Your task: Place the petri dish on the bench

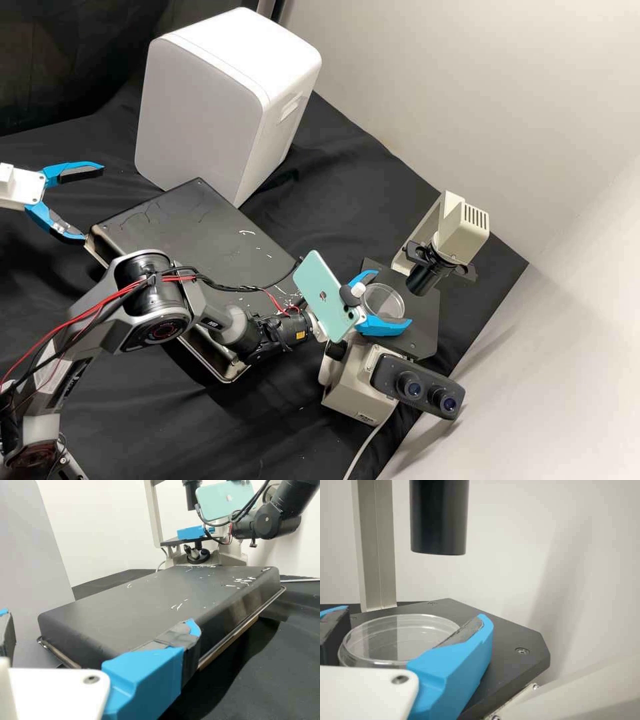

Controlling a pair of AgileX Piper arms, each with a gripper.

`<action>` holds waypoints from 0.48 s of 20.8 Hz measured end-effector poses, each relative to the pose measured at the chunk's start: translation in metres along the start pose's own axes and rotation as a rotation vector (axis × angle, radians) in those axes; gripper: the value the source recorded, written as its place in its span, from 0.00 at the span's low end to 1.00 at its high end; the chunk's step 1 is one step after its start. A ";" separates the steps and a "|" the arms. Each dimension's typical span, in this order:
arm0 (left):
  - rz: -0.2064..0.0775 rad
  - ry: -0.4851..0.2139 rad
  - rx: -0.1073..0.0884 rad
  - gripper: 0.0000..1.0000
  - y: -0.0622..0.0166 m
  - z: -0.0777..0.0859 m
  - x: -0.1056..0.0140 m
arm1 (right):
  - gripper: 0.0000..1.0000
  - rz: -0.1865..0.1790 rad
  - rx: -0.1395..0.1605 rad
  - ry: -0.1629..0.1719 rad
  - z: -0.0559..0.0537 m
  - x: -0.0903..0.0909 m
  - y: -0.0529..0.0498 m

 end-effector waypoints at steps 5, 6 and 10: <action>-0.008 0.001 -0.001 1.00 -0.0015 0.000 0.001 | 0.00 0.000 0.000 0.000 0.000 0.000 0.000; -0.010 0.001 -0.001 1.00 -0.0018 0.000 0.001 | 0.00 0.000 0.000 0.000 0.000 0.000 0.000; -0.011 0.001 -0.001 1.00 -0.0021 0.000 0.001 | 0.00 0.000 0.001 0.000 -0.001 0.000 -0.001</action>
